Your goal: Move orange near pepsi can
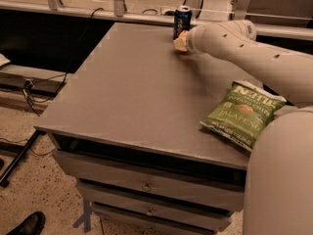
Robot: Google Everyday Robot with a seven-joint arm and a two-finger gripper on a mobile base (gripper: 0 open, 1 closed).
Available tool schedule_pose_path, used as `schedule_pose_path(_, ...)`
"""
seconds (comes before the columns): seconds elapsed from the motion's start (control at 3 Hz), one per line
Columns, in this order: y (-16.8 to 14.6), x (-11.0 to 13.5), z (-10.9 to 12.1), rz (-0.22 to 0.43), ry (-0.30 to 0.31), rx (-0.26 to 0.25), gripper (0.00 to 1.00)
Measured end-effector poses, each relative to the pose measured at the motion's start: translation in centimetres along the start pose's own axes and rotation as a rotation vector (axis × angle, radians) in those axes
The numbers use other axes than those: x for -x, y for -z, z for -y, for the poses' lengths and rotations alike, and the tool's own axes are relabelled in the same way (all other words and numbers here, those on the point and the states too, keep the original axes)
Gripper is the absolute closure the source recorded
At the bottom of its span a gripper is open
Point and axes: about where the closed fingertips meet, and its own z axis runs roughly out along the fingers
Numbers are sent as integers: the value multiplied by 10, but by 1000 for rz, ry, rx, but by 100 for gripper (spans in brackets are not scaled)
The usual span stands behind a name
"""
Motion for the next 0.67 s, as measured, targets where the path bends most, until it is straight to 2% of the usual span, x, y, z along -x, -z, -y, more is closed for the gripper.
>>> schedule_pose_path(0.33,-9,-1,13,1,-10,1,82)
schedule_pose_path(0.67,-15,-2,19,-2,-19,6,58)
